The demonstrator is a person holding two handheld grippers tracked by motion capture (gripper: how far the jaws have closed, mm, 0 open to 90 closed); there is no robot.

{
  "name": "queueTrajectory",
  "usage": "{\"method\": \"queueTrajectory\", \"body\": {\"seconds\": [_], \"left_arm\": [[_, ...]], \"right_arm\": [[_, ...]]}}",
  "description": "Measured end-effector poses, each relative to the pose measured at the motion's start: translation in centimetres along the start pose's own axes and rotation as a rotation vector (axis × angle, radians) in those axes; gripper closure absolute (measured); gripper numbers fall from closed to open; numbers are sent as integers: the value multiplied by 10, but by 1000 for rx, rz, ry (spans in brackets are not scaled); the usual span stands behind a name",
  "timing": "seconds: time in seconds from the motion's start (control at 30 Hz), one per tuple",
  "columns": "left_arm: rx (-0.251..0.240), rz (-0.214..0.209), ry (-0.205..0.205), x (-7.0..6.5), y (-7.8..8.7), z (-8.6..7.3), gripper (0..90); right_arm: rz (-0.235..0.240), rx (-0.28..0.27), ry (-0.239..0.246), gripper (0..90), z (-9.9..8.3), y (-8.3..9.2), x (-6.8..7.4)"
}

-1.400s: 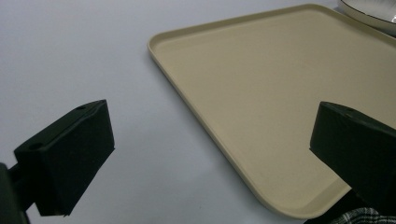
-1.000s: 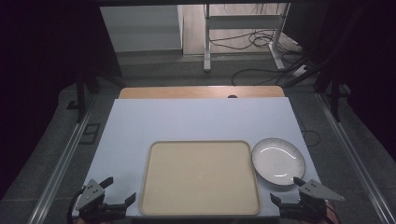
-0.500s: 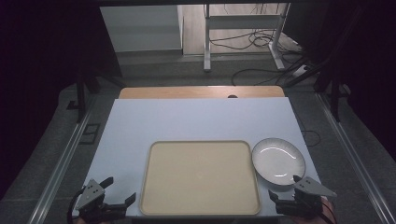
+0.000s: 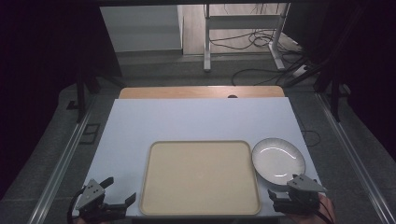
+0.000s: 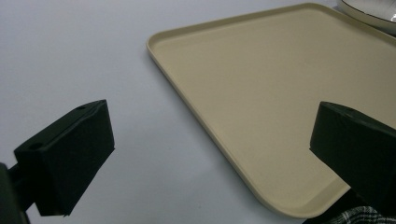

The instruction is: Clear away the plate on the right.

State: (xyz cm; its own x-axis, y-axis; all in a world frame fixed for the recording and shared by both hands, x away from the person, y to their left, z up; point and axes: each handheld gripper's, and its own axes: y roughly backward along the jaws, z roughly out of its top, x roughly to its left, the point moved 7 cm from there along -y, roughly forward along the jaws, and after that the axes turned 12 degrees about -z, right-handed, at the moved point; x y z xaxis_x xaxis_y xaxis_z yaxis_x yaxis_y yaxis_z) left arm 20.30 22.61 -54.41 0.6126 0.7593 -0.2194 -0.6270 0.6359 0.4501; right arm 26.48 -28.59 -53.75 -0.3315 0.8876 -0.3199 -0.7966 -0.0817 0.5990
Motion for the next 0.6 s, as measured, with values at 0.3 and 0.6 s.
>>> {"method": "queueTrajectory", "body": {"seconds": [0.3,0.6], "left_arm": [[3,-2,-2,0,0,0,0],[7,-3,-3,0,-1,0,0]], "right_arm": [[-50,22,131,115,1,-3,5],[-97,30,264,204,3,-5,11]]}}
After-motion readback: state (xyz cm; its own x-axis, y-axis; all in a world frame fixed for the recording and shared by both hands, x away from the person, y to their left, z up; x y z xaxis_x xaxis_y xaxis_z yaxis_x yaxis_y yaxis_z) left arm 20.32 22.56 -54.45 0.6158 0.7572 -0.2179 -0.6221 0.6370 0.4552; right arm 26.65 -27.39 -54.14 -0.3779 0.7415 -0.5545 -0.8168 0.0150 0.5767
